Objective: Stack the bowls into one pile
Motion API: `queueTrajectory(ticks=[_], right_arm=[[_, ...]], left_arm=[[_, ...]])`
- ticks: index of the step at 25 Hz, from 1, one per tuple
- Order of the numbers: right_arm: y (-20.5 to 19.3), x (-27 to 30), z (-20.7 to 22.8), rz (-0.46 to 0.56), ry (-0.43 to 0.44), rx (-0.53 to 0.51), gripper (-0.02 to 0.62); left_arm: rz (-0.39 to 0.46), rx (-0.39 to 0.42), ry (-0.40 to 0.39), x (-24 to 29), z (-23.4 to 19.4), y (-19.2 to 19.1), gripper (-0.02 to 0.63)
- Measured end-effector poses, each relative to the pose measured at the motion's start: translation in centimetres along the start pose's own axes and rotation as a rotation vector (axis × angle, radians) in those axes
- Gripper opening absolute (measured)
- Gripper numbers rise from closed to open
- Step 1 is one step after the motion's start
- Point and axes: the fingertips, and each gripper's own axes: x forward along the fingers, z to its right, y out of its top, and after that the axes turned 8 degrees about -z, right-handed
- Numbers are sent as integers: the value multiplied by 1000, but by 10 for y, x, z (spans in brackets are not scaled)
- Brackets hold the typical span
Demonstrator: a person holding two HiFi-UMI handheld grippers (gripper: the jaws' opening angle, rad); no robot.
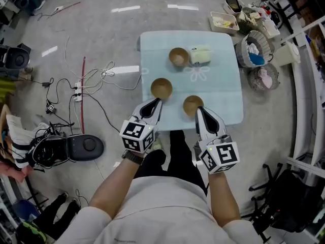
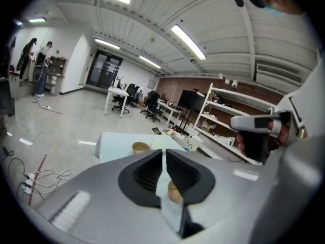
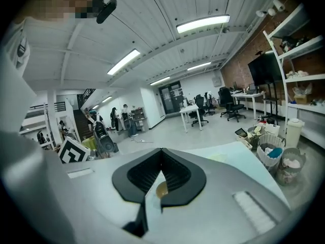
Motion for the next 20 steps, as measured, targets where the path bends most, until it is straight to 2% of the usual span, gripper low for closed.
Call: queueTrajectory(ticks=[4, 9, 15, 20], right_arm=[[-1, 31, 16, -35, 42, -24, 11], [2, 64, 38, -88, 104, -84, 11], [-14, 105, 49, -151, 172, -103, 11], [-30, 129, 49, -192, 230, -102, 11]], left_arm=[[-56, -65, 70, 31, -31, -23, 6], [-109, -209, 182, 62, -68, -53, 6], [-141, -293, 272, 84, -109, -81, 9], [-180, -359, 311, 100, -130, -107, 14]])
